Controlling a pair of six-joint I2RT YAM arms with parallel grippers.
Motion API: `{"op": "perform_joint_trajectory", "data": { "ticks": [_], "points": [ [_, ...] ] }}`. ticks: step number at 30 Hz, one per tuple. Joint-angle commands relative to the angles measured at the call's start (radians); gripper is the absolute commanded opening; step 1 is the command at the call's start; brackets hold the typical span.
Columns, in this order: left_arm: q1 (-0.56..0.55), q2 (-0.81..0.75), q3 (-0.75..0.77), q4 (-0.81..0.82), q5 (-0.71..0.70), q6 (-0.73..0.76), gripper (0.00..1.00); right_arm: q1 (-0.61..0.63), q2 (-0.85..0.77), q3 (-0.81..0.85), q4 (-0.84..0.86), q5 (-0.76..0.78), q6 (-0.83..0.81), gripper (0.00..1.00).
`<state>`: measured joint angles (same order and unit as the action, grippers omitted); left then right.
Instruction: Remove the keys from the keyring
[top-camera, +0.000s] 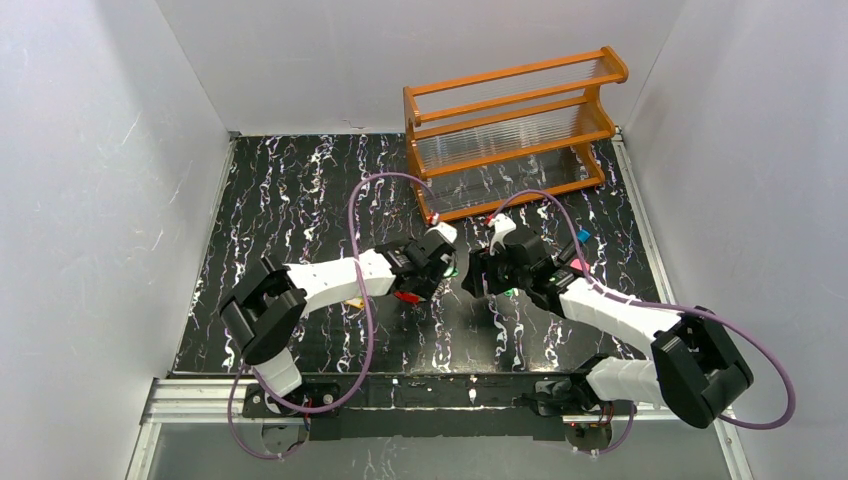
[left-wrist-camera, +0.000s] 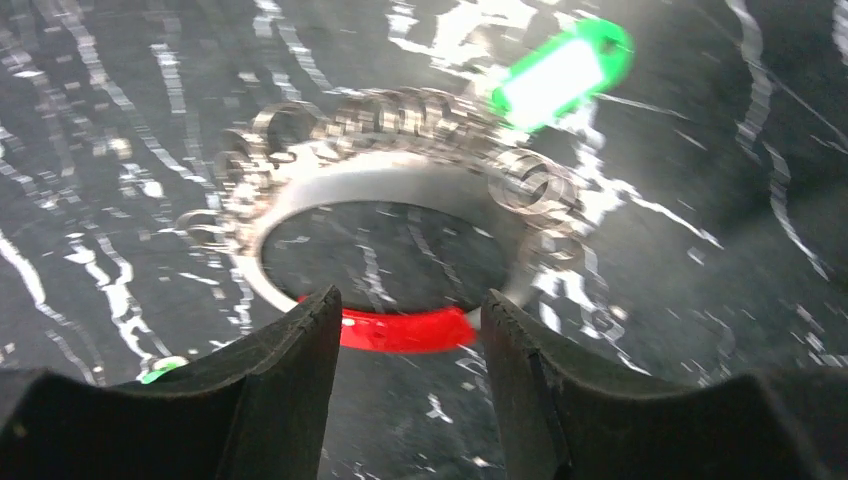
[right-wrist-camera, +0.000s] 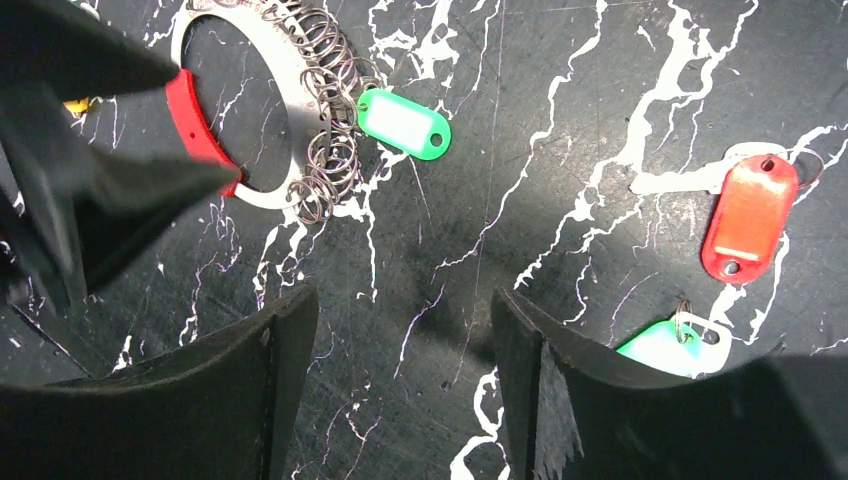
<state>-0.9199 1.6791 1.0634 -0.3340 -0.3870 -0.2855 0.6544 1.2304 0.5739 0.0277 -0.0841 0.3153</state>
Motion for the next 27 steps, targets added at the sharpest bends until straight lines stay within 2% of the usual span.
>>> {"op": "perform_joint_trajectory", "data": {
  "ticks": [1, 13, 18, 27],
  "points": [
    [-0.042, 0.007, 0.039, -0.042, 0.127, 0.058, 0.52, -0.002, -0.041, -0.026, 0.041, 0.022, 0.012, 0.73],
    [-0.042, 0.151, 0.113, -0.072, 0.305, 0.249, 0.51, -0.002, -0.066, -0.040, 0.039, 0.020, 0.016, 0.73],
    [-0.040, 0.180, 0.121, -0.100, 0.349, 0.269, 0.44, -0.002, -0.077, -0.043, 0.034, 0.025, 0.016, 0.73],
    [-0.038, 0.128, 0.062, -0.103, 0.362, 0.280, 0.30, -0.003, -0.080, -0.051, 0.063, 0.026, 0.035, 0.74]
  ]
}}
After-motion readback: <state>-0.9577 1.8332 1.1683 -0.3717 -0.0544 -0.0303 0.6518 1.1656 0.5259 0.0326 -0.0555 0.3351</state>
